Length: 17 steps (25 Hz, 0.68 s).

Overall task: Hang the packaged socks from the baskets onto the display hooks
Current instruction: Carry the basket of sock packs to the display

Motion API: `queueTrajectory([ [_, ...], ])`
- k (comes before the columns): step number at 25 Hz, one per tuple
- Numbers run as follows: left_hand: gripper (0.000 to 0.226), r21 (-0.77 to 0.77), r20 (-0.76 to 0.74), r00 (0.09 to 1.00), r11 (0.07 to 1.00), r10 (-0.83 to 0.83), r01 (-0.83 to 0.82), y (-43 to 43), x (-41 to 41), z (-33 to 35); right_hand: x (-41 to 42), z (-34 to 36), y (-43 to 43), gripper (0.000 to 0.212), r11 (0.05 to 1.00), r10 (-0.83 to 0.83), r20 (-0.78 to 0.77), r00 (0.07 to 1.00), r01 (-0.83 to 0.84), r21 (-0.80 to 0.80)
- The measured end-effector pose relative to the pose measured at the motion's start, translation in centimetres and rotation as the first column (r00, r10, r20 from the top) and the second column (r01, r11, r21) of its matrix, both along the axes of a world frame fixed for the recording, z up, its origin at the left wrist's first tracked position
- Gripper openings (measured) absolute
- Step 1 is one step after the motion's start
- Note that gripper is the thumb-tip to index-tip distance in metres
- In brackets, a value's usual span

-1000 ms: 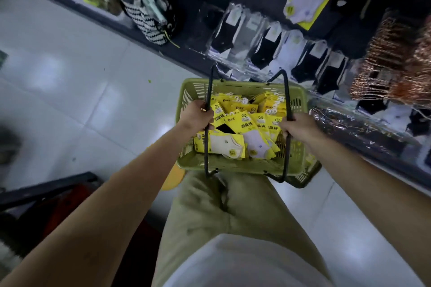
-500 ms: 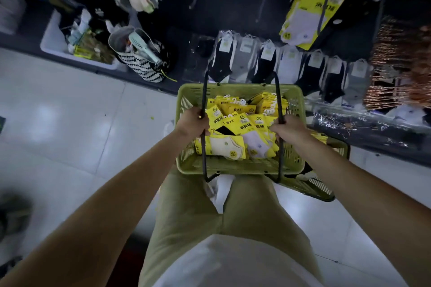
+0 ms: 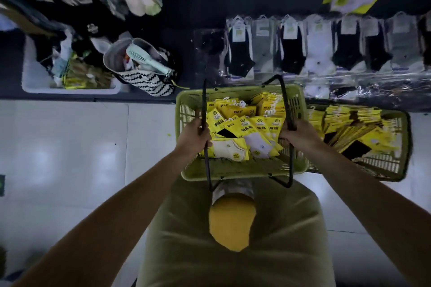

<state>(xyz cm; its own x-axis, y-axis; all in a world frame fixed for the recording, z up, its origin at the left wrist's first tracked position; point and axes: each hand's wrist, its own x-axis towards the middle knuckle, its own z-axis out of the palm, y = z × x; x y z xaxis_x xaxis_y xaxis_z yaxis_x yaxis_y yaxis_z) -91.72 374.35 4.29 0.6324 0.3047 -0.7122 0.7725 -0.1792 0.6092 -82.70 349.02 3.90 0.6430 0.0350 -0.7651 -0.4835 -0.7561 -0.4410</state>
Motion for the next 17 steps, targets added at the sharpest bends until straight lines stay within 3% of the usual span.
queueTrajectory([
  [8,0.005,0.118,0.061,0.994,0.989,-0.094,0.086,3.7,-2.3,-12.9,-1.6,-13.9,1.9,0.004,0.998,-0.005,-0.061,0.998,0.009,0.063],
  [12,0.009,0.227,0.154,0.976,0.967,-0.156,0.119,3.8,-3.0,-18.6,-1.9,-19.6,1.6,0.024,0.985,-0.058,-0.038,0.998,0.063,0.159],
  [17,0.025,0.402,0.241,0.944,0.909,-0.224,0.113,4.1,-3.4,-23.4,-2.8,-22.6,1.7,0.018,0.947,0.01,-0.018,1.0,-0.003,0.322],
])
